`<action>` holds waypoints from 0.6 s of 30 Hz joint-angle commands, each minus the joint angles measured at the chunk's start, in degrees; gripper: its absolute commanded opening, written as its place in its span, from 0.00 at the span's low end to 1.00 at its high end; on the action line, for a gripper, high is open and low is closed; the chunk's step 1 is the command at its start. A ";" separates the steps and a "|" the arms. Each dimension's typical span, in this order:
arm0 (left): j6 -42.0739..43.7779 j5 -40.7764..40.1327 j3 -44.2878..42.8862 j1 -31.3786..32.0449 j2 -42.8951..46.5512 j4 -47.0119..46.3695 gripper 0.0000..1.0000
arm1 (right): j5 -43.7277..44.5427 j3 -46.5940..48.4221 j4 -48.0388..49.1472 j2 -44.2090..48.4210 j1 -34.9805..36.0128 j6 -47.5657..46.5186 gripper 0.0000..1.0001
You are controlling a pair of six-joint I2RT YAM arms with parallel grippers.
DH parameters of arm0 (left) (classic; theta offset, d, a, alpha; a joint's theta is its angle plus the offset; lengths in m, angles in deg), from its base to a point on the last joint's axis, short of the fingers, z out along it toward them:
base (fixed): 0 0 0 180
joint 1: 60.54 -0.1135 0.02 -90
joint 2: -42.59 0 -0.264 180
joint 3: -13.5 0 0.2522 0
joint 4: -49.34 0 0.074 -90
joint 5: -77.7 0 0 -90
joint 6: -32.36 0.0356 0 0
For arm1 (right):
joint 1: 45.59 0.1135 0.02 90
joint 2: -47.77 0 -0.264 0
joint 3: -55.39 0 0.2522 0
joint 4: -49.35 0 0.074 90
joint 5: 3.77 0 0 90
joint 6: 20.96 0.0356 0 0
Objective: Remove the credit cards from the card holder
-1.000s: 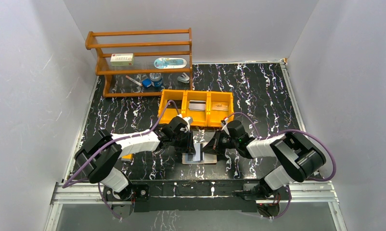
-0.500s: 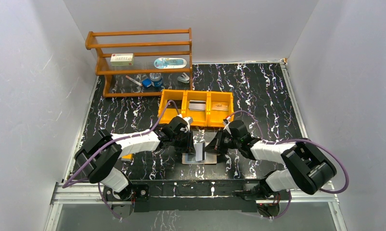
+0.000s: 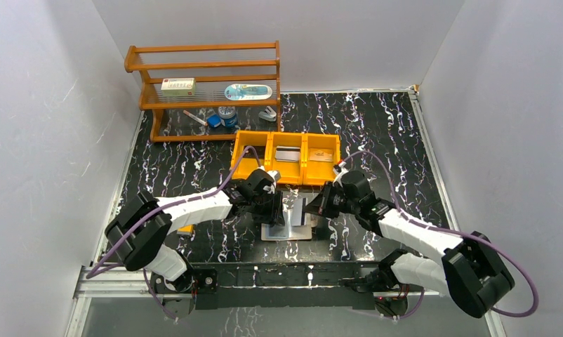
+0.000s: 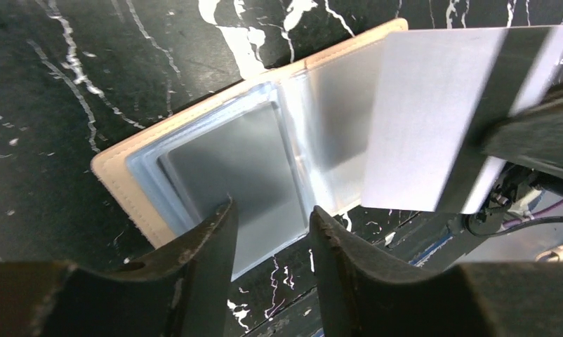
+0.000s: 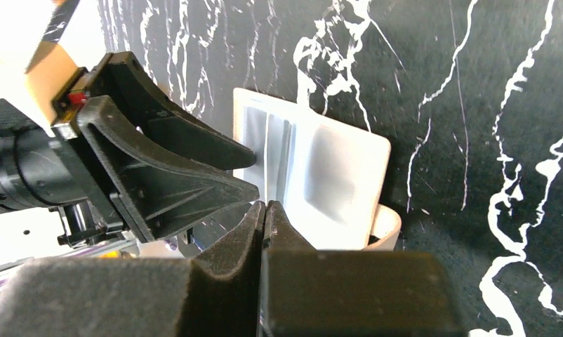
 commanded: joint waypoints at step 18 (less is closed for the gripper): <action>0.86 -20.98 4.42 -15.07 28.67 19.16 0.81 | 10.41 19.50 -9.36 0.90 -0.01 -18.37 0.00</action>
